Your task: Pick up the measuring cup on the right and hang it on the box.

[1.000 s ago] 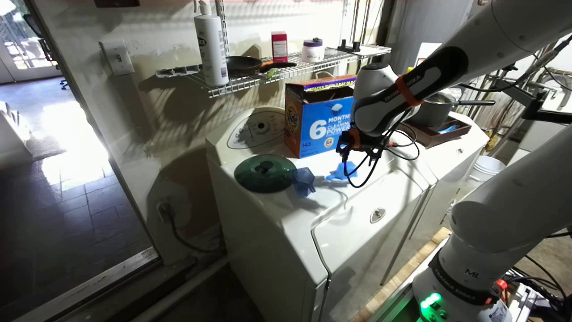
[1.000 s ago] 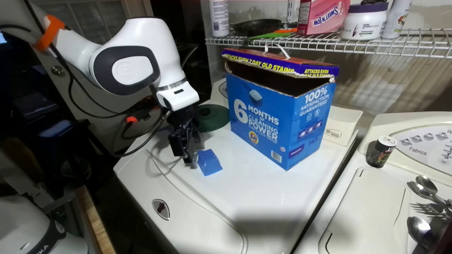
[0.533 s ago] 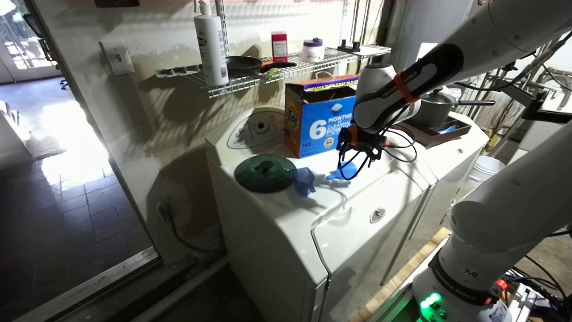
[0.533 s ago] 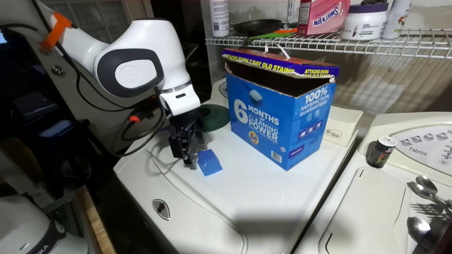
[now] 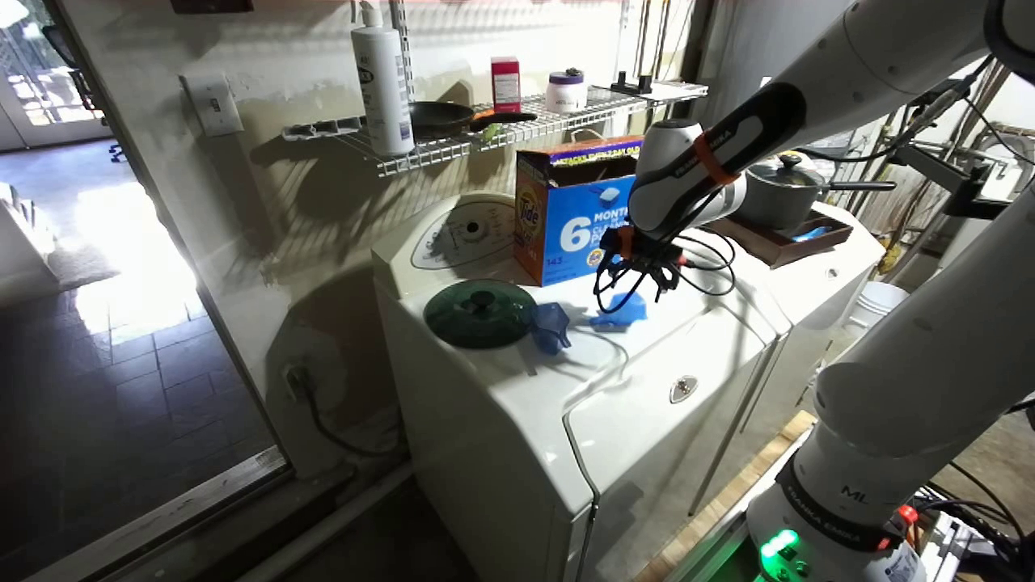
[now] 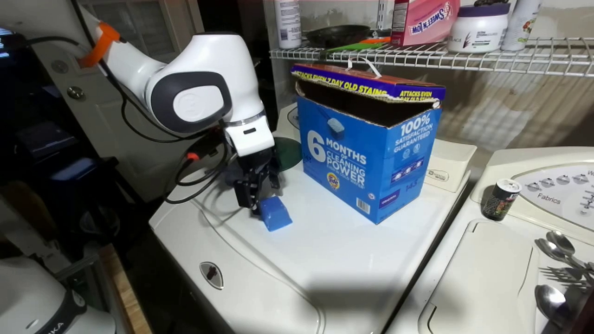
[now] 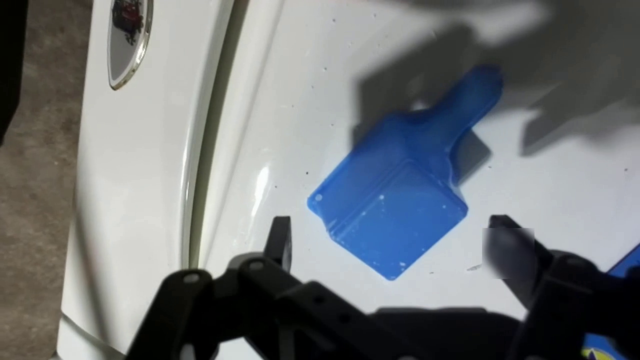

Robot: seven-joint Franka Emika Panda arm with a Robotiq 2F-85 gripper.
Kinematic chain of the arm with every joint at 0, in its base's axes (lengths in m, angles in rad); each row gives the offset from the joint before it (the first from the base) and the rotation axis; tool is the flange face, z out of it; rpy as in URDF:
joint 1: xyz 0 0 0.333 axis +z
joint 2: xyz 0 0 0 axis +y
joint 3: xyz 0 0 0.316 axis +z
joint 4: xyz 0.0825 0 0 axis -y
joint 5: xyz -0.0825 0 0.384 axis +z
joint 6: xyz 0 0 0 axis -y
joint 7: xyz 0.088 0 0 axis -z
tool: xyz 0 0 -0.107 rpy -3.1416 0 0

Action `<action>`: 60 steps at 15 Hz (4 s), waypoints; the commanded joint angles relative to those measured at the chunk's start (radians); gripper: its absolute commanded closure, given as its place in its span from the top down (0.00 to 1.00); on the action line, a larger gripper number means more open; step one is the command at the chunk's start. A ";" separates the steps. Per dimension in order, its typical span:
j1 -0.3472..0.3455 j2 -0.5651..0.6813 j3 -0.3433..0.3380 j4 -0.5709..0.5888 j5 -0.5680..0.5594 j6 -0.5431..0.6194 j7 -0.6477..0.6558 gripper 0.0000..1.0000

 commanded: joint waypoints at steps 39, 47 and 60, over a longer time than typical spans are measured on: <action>0.036 0.188 -0.115 0.162 0.038 -0.033 -0.141 0.67; 0.037 0.200 -0.134 0.181 -0.004 -0.028 -0.175 0.55; 0.032 0.180 -0.167 0.184 -0.065 0.005 -0.235 0.88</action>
